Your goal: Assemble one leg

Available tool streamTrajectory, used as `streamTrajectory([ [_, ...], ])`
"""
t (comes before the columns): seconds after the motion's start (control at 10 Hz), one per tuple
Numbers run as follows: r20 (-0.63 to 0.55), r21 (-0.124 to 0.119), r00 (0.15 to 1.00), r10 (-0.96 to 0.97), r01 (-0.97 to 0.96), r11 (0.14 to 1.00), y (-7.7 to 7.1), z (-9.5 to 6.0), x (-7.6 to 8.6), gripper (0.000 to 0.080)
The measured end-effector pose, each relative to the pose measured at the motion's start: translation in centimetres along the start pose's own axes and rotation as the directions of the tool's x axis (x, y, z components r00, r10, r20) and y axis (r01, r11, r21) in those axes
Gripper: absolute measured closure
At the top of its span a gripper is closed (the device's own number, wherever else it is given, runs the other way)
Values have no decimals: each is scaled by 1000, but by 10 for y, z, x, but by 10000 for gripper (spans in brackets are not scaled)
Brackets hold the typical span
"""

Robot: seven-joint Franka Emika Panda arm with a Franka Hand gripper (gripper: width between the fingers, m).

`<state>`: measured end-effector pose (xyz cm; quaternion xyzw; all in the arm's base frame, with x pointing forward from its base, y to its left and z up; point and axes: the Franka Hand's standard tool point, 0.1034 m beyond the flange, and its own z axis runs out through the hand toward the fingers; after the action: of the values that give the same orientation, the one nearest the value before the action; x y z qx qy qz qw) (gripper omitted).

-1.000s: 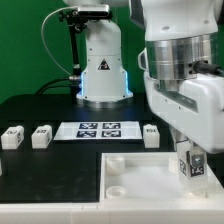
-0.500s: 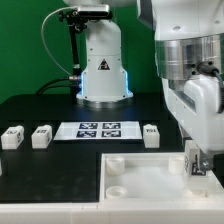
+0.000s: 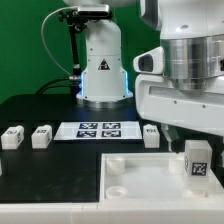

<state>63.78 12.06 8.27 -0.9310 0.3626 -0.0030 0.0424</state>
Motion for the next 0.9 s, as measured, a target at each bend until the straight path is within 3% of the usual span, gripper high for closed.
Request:
streamTrajectory([
  [0.1, 4, -38, 968, -252, 252, 967, 1, -1, -1, 150],
  [0.2, 13, -42, 895, -446, 446, 894, 2, -2, 1, 150],
  [0.3, 20, -42, 852, -523, 524, 851, 3, 0, 0, 150],
  [0.4, 20, -40, 860, -510, 511, 859, 3, 0, 0, 150],
  [0.5, 18, -41, 874, -485, 486, 873, 3, 0, 0, 247],
  [0.6, 18, -40, 896, -444, 445, 895, 2, 0, 0, 430],
  [0.7, 15, -41, 929, -371, 371, 928, 2, 0, -1, 430],
  [0.8, 12, -40, 954, -298, 298, 954, 2, 0, -1, 508],
  [0.9, 9, -37, 989, -145, 145, 989, 2, 0, 0, 507],
])
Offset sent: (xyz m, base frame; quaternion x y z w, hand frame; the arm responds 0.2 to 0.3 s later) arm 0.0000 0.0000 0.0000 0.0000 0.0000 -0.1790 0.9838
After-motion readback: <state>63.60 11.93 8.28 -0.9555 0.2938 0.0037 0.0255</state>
